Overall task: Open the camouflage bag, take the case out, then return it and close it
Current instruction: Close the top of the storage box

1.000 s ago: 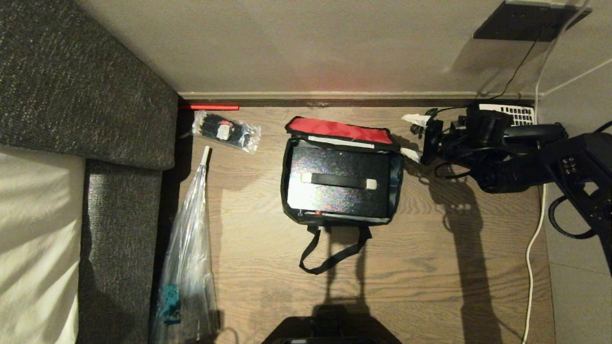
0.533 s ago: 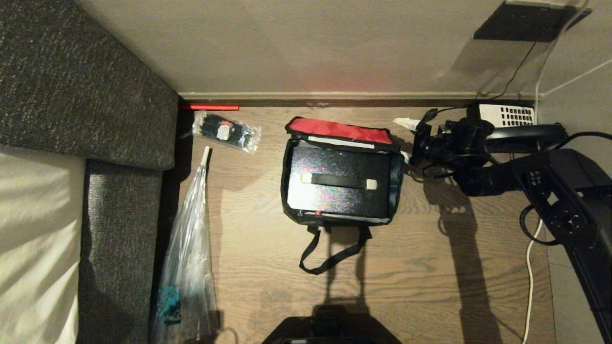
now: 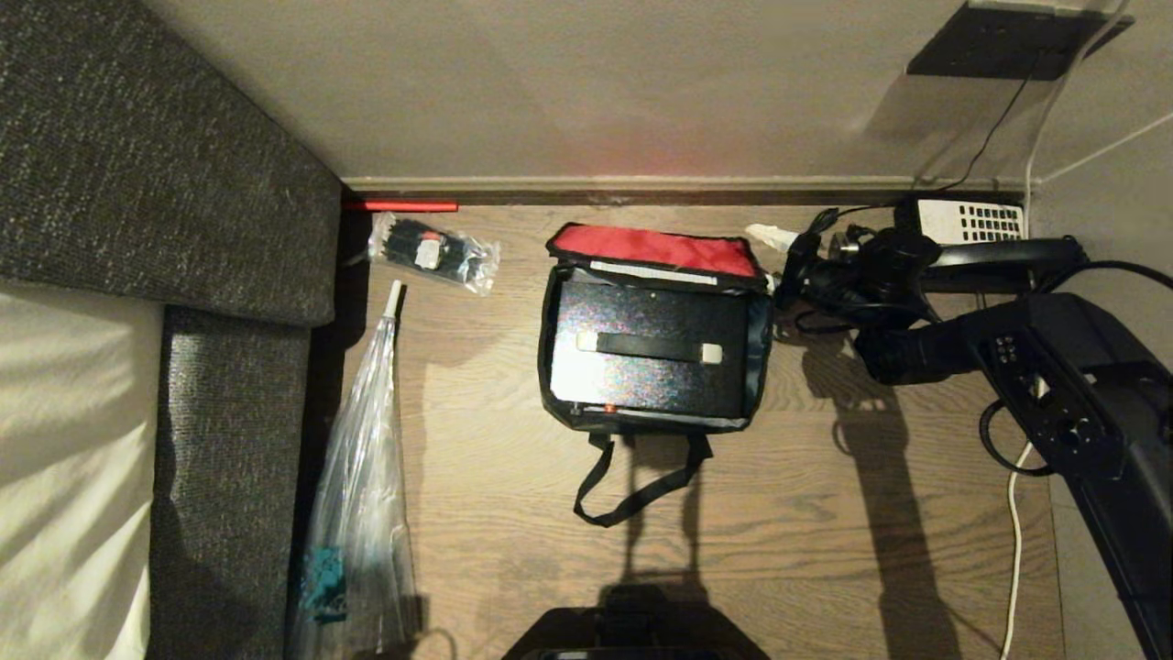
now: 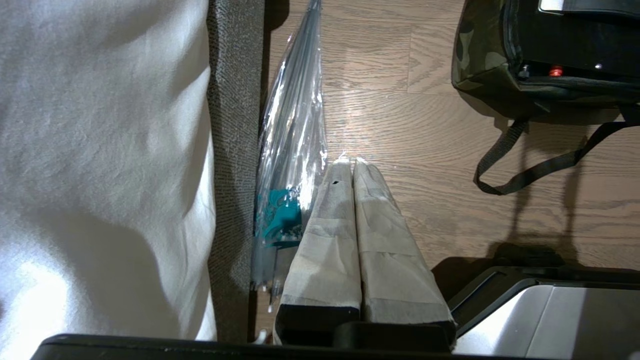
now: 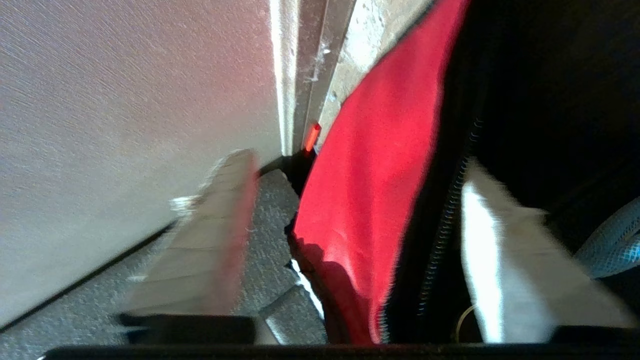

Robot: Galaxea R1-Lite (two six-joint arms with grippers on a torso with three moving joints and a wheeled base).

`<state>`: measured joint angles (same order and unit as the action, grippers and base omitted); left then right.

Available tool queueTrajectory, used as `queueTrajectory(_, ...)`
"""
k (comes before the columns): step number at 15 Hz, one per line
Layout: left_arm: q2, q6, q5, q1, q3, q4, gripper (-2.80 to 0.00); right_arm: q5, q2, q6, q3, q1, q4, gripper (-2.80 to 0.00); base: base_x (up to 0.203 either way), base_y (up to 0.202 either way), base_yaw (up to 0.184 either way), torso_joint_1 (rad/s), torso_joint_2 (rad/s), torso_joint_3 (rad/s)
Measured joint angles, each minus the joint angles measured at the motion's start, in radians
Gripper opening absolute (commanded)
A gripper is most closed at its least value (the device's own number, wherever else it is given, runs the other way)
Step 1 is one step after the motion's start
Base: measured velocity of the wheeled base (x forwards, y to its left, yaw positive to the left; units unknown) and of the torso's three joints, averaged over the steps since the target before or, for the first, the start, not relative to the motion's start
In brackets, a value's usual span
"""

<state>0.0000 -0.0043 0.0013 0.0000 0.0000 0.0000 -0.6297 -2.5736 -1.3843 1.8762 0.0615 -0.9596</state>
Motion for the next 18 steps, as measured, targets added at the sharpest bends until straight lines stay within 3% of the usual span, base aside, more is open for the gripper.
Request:
queueTrajectory(4, 0.000, 0.000, 0.000, 0.000, 0.000, 0.000, -2.80, -0.010, -0.002, 0.003, 0.000, -0.001, -0.053, -2.80, 0.000, 0.000, 0.000, 0.000, 0.00, 0.000)
queueTrajectory(18, 0.000, 0.000, 0.000, 0.000, 0.000, 0.000, -2.80, -0.026, 0.070, 0.003, -0.047, -0.013, -0.020, -2.80, 0.000, 0.000, 0.000, 0.000, 0.00, 0.000)
